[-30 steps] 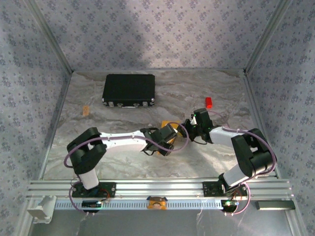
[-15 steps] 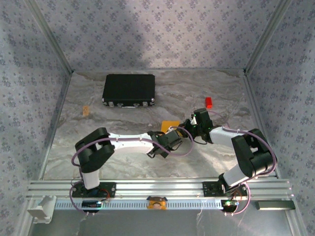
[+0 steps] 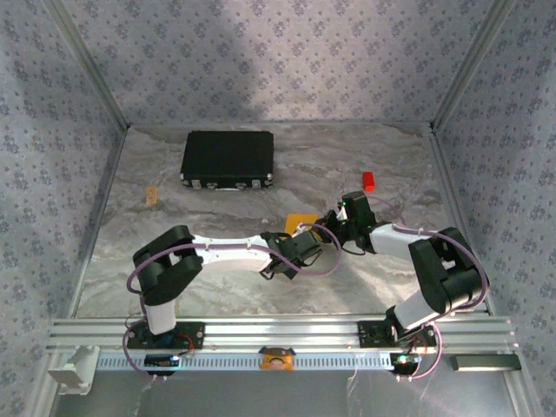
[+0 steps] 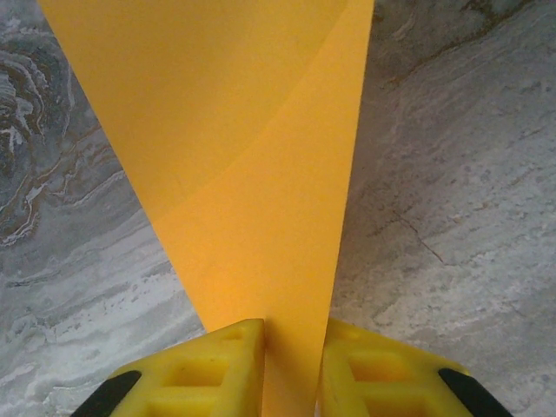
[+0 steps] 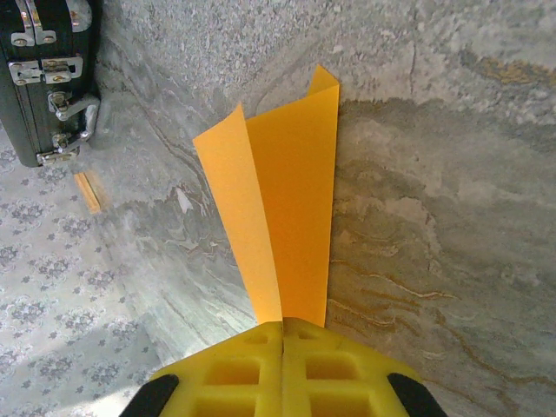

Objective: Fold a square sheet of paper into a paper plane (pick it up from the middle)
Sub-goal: Fold the wing for the fifth time at the center of the table.

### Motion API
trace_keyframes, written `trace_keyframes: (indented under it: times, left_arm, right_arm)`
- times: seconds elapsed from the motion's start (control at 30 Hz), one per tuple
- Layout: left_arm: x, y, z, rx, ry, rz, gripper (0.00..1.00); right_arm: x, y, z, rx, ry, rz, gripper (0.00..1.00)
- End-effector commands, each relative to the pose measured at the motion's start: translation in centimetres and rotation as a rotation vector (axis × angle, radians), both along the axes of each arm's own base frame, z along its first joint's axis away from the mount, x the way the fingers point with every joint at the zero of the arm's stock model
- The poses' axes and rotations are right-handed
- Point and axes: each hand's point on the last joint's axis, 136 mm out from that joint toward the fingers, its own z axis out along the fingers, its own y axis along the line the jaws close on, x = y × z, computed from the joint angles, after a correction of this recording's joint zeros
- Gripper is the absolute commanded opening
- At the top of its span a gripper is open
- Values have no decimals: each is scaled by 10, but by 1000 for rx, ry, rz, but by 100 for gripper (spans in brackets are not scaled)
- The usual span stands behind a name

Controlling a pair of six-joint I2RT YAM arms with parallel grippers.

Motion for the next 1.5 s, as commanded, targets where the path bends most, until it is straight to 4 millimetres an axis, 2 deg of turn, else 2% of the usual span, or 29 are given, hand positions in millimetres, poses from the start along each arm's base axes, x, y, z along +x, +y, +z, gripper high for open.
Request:
trace_keyframes:
  times: [0.0,0.23,0.37,0.53,0.73,0.83,0.97,1.2,1.47]
  left_arm:
    - [0,3,1,11,-17,15,21]
    - [0,3,2,3,-20,19,14]
    - [0,2,2,-3,-18,23,9]
    - [0,2,0,-40,6,46,4]
    - [6,9,-4,-171,102,119,2]
    - [8,12,-5,-233,155,148,3]
    - [10,14,-5,-279,196,170,2]
    - [10,10,-7,-340,261,169,2]
    - [11,6,-7,-473,358,166,2]
  right_arm:
    - [-2,-3,3,-5,5,-17,0]
    - [-2,-4,3,-7,4,-20,0]
    - [-2,-5,4,-8,-2,-22,4]
    - [-1,-15,7,-31,-23,-37,17]
    - [-3,-50,19,-110,-56,-88,36]
    - [-6,-62,24,-139,-74,-109,36]
    - [-11,-69,25,-158,-81,-125,36]
    - [-11,-69,22,-219,-130,-130,34]
    - [-10,-54,29,-309,-302,-51,27]
